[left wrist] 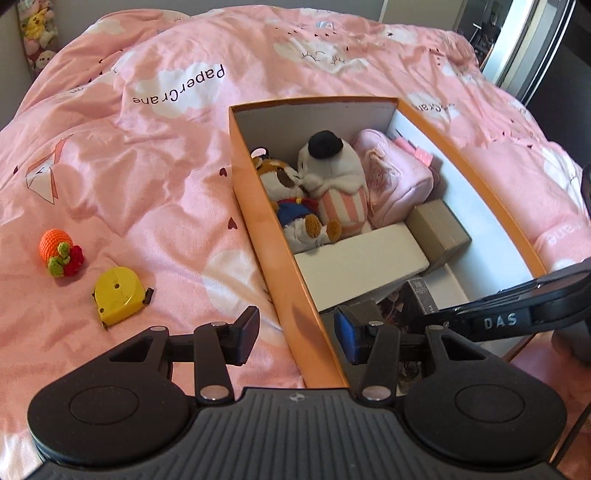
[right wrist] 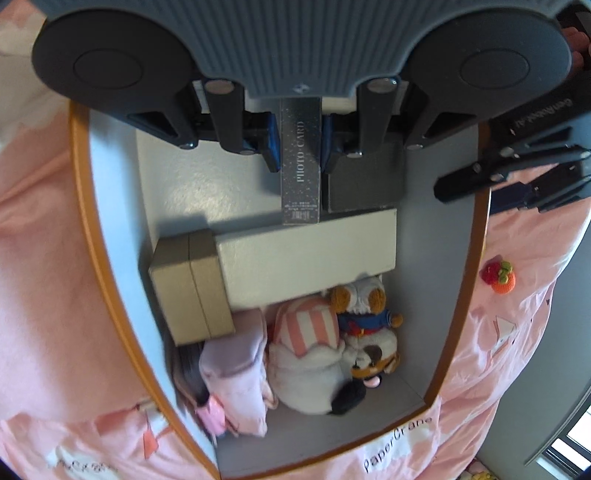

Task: Organize objects
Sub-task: 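Lower the grey box with the left gripper while the right lowers the card pack beside it, then open both grippers to release the grey box and card pack in the box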

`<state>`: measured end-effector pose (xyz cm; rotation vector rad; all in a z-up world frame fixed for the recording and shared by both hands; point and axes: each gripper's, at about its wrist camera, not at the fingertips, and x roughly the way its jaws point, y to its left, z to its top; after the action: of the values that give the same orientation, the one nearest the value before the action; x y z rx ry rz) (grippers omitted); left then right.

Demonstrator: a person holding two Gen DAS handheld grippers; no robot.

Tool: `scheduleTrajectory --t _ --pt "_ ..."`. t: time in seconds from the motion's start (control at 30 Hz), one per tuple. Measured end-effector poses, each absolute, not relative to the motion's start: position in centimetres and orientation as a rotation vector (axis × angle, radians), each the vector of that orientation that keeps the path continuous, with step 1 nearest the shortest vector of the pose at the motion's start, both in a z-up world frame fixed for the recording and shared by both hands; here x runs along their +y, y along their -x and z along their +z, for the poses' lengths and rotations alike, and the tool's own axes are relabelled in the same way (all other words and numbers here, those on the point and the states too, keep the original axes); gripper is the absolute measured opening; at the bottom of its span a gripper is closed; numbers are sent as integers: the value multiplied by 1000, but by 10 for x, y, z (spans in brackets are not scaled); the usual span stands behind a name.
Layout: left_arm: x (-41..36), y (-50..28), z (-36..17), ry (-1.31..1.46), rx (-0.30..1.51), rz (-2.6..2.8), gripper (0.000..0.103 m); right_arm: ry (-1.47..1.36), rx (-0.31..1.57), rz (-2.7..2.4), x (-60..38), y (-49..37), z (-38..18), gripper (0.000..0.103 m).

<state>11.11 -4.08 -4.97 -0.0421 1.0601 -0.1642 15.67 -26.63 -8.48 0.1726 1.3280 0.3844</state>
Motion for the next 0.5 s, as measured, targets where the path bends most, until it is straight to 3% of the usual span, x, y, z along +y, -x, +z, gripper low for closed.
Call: scheduleTrajectory --t 0.27,0.43,0.5 --pt "-33 -107 -51 86 1049 -158 55 31 1317 319 -250 -157 -81 33" --pt "-32 -106 -52 97 1051 -167 55 112 1356 301 -242 -159 -91 49" --pt "-32 -106 -52 97 1051 -168 55 131 1364 302 -239 -158 -94 49"
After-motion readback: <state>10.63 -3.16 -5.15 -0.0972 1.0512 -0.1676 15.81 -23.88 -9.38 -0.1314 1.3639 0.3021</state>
